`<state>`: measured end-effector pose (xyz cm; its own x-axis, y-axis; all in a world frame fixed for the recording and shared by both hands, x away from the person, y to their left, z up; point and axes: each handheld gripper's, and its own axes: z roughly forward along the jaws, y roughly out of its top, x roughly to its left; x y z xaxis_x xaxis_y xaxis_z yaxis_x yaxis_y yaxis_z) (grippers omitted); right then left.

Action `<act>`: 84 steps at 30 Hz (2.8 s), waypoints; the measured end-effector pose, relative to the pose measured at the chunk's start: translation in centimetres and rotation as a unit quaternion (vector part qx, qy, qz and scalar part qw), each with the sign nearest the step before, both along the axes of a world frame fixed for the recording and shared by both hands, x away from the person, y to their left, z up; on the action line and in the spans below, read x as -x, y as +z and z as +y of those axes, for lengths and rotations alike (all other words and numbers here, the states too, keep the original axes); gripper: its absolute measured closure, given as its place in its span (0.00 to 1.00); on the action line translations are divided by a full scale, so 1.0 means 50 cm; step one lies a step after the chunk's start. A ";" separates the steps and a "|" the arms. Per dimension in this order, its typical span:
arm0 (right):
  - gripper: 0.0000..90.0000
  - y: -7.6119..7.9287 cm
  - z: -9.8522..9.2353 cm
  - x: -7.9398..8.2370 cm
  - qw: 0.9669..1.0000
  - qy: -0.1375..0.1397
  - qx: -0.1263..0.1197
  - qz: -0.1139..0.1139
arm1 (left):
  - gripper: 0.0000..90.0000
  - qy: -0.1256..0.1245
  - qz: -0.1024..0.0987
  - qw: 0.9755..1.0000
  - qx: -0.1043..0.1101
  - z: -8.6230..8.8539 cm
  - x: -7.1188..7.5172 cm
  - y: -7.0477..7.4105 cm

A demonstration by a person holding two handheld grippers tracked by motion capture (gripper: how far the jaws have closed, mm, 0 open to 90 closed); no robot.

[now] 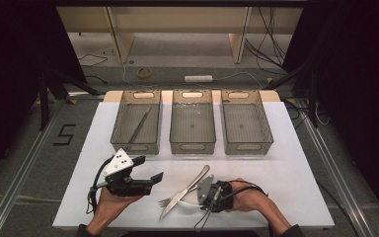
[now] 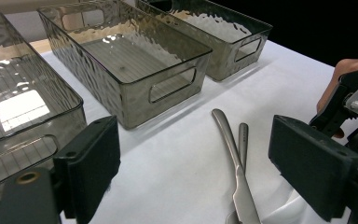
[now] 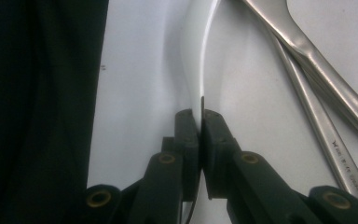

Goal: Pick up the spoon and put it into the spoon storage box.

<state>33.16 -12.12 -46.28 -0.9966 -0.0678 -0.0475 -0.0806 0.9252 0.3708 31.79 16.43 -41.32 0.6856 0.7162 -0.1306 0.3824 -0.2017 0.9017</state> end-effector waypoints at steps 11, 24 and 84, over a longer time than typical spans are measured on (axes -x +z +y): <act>0.96 0.025 -0.025 -0.005 0.999 -0.011 -0.038 -0.003 | 0.18 0.002 0.002 1.000 0.002 0.003 -0.003 -0.002; 0.96 0.063 -0.072 -0.049 0.982 -0.130 -0.136 -0.032 | 0.18 0.006 0.003 1.000 0.007 0.005 -0.003 -0.004; 0.96 0.149 0.011 -0.371 0.869 -0.447 -0.215 -0.005 | 0.18 0.021 -0.004 0.999 0.027 0.023 -0.013 -0.004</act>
<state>51.69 -11.59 -38.82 -0.6417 0.7585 0.1138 0.5934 0.3970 0.7002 32.43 17.60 -41.52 0.6565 0.7362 -0.1642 0.3814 -0.1361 0.9143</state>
